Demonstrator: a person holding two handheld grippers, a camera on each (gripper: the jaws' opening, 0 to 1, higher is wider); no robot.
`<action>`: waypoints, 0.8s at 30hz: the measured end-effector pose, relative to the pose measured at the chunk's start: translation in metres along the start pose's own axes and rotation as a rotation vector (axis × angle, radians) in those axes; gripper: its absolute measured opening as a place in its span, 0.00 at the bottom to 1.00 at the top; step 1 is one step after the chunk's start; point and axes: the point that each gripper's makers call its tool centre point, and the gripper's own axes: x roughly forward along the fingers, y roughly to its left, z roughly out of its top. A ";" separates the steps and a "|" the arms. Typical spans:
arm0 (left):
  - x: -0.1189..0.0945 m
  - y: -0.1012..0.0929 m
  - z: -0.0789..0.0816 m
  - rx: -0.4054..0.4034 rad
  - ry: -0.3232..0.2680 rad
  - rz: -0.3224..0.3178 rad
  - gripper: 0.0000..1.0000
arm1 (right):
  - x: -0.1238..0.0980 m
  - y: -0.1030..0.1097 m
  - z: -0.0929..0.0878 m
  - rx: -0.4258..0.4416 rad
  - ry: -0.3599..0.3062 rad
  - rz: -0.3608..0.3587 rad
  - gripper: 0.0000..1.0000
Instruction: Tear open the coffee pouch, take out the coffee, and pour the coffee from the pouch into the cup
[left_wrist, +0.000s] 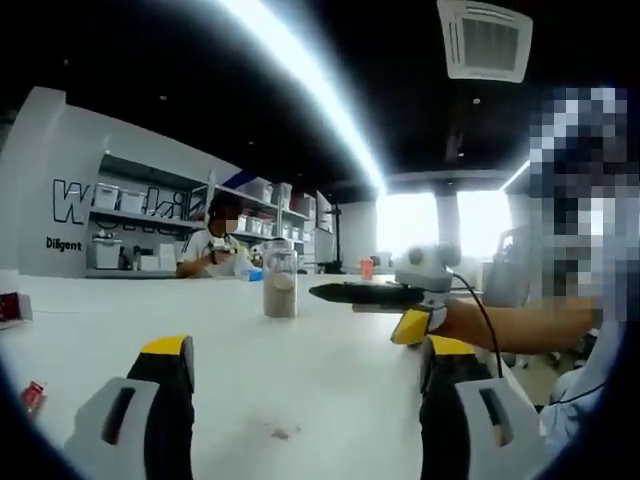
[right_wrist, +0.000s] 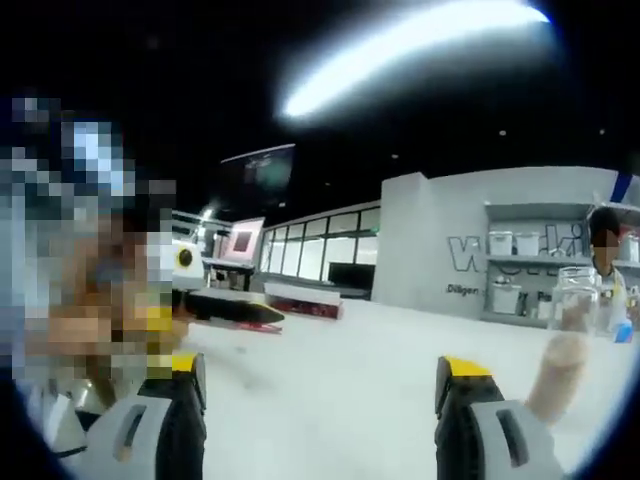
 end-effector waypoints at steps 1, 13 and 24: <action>0.000 0.000 0.000 0.000 0.001 0.000 0.95 | 0.000 0.002 0.001 0.000 -0.006 0.007 0.95; 0.000 0.000 0.000 0.013 0.004 0.001 0.95 | -0.002 0.008 0.007 -0.007 -0.033 0.030 0.95; 0.000 -0.003 0.001 0.030 0.001 -0.004 0.95 | -0.003 0.009 0.010 -0.022 -0.047 0.036 0.95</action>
